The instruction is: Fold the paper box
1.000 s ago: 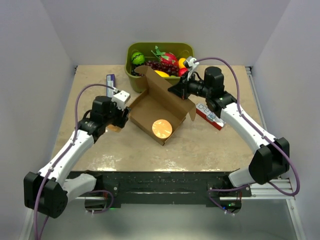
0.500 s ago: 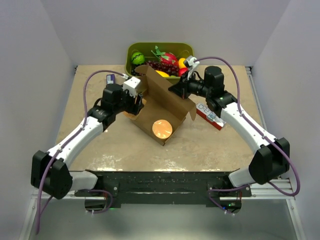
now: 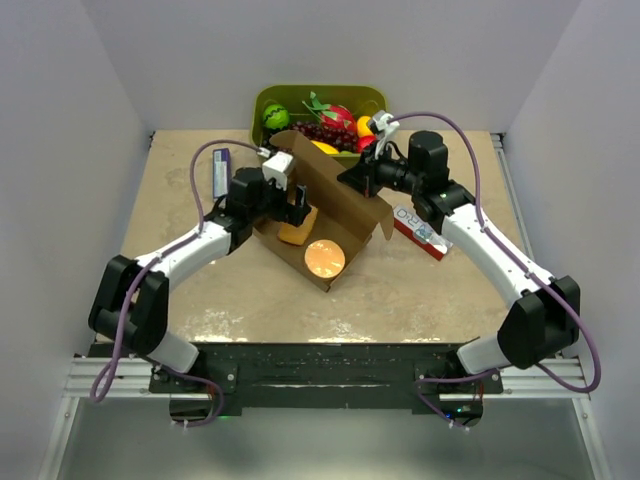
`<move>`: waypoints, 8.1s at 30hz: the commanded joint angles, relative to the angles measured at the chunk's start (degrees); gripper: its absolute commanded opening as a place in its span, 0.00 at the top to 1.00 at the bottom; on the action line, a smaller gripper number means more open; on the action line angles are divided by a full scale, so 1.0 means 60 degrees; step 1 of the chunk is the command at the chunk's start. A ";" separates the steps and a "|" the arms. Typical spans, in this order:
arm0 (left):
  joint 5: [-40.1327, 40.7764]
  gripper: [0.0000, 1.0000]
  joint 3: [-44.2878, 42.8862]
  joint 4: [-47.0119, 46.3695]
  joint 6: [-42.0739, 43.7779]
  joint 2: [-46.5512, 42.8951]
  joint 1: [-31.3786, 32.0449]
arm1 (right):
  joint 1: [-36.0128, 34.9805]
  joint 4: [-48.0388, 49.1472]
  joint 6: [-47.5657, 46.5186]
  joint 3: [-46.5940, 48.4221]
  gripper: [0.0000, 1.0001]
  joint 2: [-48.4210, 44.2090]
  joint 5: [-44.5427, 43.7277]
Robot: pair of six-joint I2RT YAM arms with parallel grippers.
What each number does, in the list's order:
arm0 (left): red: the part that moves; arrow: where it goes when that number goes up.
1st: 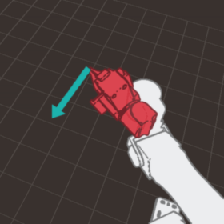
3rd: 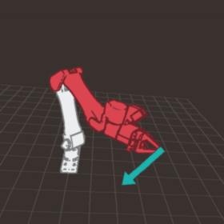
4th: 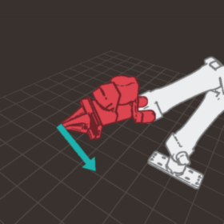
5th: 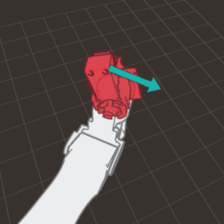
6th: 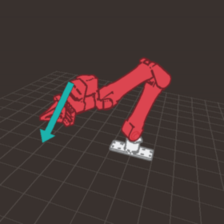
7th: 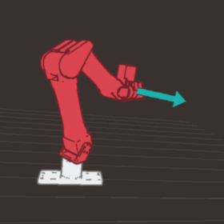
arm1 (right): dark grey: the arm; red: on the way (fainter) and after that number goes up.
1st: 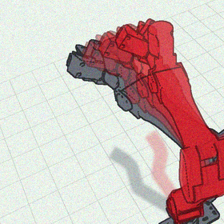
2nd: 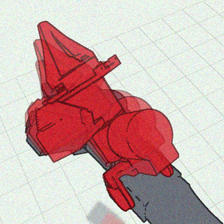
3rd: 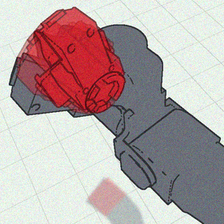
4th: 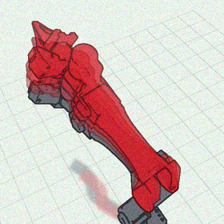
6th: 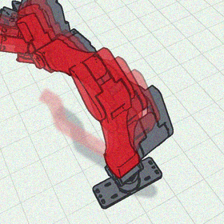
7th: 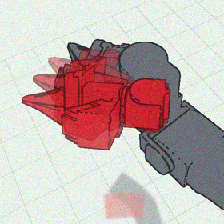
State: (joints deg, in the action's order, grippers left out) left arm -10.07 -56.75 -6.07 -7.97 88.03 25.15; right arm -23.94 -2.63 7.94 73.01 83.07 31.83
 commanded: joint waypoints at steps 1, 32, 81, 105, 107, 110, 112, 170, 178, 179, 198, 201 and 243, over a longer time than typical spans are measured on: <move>0.0154 0.00 0.0652 -0.0908 -0.0020 -0.1104 0.0028 | -0.0008 -0.0337 0.0053 0.0282 1.00 0.0026 -0.0237; 0.0008 0.00 0.3041 -0.0554 -0.0999 -0.6761 -0.1628 | -0.1253 -0.3971 -0.2806 0.3328 0.42 0.1947 0.0087; -0.3697 0.03 0.2735 -0.7236 0.0815 -0.0390 -0.3590 | -0.2001 0.1714 0.3056 -0.4977 0.43 -0.3151 -0.7795; -0.4680 0.71 0.2017 -0.7295 0.0229 0.0402 -0.3488 | -0.2000 0.1376 0.2938 -0.4566 0.58 -0.2434 -0.7752; -0.4593 0.75 0.2017 -0.7222 0.0244 0.0373 -0.3342 | -0.2001 0.1406 0.2939 -0.4552 0.61 -0.2404 -0.7723; -0.4243 0.86 0.1974 -0.6974 0.0331 0.0314 -0.2947 | -0.2015 0.1391 0.2938 -0.4508 0.62 -0.2331 -0.7723; -0.3876 0.94 0.1900 -0.6551 0.0449 0.0256 -0.2597 | -0.2015 0.1406 0.2938 -0.4508 0.65 -0.2331 -0.7723; 0.3170 1.00 0.5665 -0.4322 -0.1265 -0.2352 -0.0075 | -0.2059 -0.0671 0.3085 -0.5021 0.19 -0.3488 -0.6086; 0.3640 1.00 0.5504 -0.3941 -0.1499 -0.2440 -0.0075 | -0.2059 -0.4112 0.2091 -0.3323 0.12 -0.4087 -0.3976; 0.3698 1.00 0.5518 -0.3940 -0.1514 -0.2440 -0.0075 | -0.2059 -0.4247 0.1886 -0.3205 0.13 -0.4161 -0.3523; 0.3186 1.00 0.6119 -0.3927 -0.1294 -0.3069 -0.0031 | -0.2103 0.2035 0.4491 -0.3263 0.40 -0.1865 -0.2273; 0.2967 0.83 0.6075 -0.3502 -0.1557 -0.3435 -0.0031 | -0.2220 0.2312 0.4477 -0.3686 0.40 -0.1073 -0.2244; 0.0080 0.22 0.3924 -0.4104 -0.2599 -0.2408 0.0057 | -0.2395 0.1921 0.1915 -0.4845 0.13 -0.0674 -0.3239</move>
State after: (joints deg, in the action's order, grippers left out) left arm -12.53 -30.48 -30.79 -27.35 80.36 25.26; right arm -37.76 13.15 27.31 41.12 82.81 13.02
